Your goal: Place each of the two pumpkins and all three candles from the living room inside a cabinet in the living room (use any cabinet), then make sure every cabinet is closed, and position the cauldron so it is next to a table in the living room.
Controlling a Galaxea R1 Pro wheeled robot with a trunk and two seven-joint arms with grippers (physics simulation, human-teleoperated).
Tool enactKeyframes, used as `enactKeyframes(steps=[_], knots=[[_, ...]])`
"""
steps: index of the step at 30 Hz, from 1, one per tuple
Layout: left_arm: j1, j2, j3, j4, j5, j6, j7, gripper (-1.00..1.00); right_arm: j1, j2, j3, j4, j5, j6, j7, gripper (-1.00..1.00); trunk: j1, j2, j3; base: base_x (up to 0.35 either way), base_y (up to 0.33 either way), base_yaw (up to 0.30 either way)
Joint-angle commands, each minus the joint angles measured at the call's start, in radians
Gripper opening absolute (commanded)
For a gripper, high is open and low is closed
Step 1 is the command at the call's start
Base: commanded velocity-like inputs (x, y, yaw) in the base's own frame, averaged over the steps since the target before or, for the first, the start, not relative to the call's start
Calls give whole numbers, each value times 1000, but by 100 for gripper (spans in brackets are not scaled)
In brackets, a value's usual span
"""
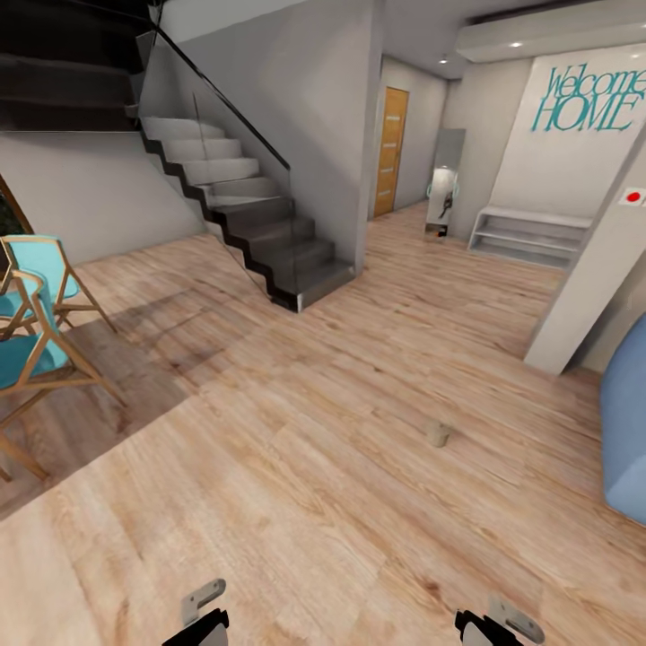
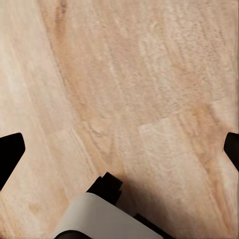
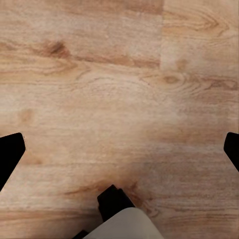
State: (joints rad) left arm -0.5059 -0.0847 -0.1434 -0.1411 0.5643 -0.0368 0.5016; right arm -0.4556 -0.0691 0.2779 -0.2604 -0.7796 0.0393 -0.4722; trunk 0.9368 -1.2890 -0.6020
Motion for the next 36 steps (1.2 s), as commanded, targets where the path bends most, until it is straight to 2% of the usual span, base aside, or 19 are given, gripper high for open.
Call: enactKeyframes(steps=[1,23,36], knots=[[0,0,0,0,0,0,0,100,0,0,0,0,0,0,0,100,0,0,0,316,0,-38],[0,0,0,0,0,0,0,100,0,0,1,1,0,2,1,100,0,0,-7,317,2,-225],[0,0,0,0,0,0,0,100,0,0,1,1,1,2,1,100,0,0,-14,281,162,-249]])
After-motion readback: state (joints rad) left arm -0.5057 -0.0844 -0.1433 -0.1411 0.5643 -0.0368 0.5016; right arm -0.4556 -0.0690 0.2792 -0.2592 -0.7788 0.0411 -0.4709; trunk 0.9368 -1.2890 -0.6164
